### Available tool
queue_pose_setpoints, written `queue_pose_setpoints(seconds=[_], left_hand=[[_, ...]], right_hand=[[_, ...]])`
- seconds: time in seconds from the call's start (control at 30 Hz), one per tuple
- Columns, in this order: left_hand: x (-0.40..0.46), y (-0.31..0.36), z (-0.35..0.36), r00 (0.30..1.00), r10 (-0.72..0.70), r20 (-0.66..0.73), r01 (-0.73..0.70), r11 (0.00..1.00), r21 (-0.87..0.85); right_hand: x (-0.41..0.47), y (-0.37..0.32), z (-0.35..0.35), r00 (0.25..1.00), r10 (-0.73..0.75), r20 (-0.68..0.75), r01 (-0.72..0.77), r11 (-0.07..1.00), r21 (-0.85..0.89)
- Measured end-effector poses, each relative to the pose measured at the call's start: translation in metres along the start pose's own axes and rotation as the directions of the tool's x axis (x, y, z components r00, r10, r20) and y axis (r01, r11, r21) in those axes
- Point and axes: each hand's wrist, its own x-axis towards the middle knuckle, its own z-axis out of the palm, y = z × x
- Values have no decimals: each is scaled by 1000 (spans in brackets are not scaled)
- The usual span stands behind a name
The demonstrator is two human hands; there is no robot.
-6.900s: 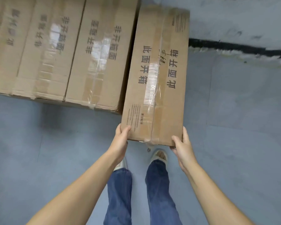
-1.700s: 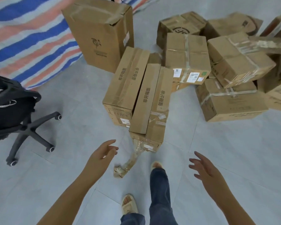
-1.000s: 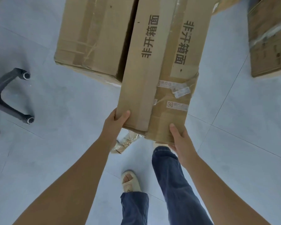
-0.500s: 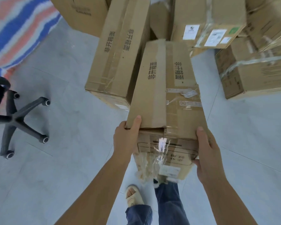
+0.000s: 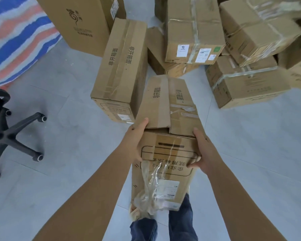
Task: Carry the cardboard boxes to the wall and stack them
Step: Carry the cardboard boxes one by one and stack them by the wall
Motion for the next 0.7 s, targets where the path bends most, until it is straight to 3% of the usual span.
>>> queue_pose_setpoints(seconds=[0.17,0.33,0.53,0.7], left_hand=[[-12,4,4,998,59,-35,-60,998,-33],[-48,-20,30,980,171,-98,-179,981,-75],[-134,-26,93,956,254,-145,-285,922,-264],[-214,-24,134,903,387,-189,-430,822,-372]], right_hand=[[3,5,-2,1000,23,-20,-23,1000,15],[-14,-2,-43,998,-65,-9,64,996,-66],[-66,-63,-115,960,-240,141,263,949,-174],[-122,-123,-160,860,-445,251,497,842,-211]])
